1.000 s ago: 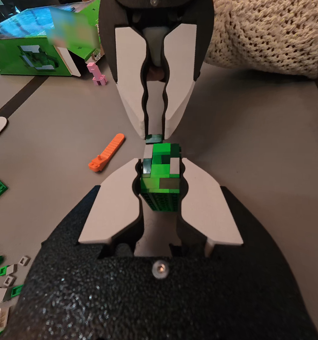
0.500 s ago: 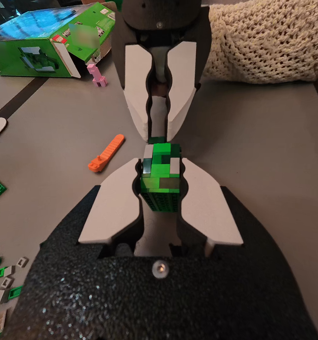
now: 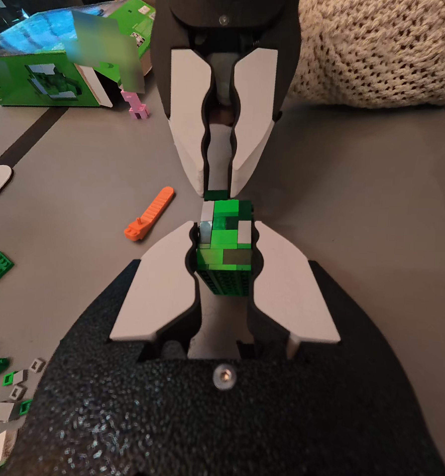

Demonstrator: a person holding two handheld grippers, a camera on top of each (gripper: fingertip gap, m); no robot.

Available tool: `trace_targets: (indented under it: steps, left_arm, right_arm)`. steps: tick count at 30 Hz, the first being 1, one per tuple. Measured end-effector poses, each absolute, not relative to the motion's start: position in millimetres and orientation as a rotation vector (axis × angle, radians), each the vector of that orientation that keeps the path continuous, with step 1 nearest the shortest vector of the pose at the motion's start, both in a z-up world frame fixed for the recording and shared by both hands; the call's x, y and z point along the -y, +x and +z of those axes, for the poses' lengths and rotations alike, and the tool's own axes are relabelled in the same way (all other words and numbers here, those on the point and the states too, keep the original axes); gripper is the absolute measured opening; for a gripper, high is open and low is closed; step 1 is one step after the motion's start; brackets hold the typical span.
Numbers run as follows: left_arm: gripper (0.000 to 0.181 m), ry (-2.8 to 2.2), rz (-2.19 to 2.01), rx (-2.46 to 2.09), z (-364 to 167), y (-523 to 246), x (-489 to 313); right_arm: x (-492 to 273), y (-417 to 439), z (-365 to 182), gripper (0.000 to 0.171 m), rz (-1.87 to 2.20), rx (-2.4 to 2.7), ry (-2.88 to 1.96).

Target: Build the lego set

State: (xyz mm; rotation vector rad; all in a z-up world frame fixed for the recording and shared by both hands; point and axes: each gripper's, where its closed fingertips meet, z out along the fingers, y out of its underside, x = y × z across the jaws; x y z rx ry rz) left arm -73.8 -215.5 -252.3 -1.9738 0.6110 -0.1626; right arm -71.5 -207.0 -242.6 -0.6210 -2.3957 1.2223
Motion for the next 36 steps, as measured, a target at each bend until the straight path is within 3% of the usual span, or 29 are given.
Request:
trace_targets:
  steps: [6, 9, 12, 19, 21, 23, 28, 36]
  left_arm:
    - [0.039, -1.998, -0.132, -0.629, -253, -73, 216]
    - [0.039, -1.986, -0.163, -0.632, -253, -65, 212]
    - [0.039, -1.996, -0.139, -0.667, -253, -61, 209]
    - [0.040, -1.986, -0.082, -0.643, -255, -69, 209]
    - [0.060, -1.962, 0.057, -0.666, -253, -76, 206]
    - [0.065, -1.842, 0.209, -0.703, -238, -77, 201]
    - [0.043, -1.574, 0.546, -0.833, -207, -65, 199]
    - [0.022, -1.423, 0.711, -0.917, -193, -50, 201]
  right_arm:
    - [208, -70, -237, 0.015, 1.018, 2.485, -0.625]
    - [227, -66, -215, 0.014, 1.189, 2.472, -0.596]
    - [222, -70, -225, 0.015, 0.943, 2.511, -0.534]
    - [185, -64, -222, 0.015, 1.062, 2.399, -0.717]
    - [181, -64, -222, 0.015, 1.179, 2.304, -0.777]
    - [182, -60, -220, 0.015, 1.350, 2.248, -0.853]
    - [192, -54, -214, 0.015, 1.620, 2.179, -0.935]
    - [202, -49, -200, 0.015, 1.818, 2.120, -0.932]
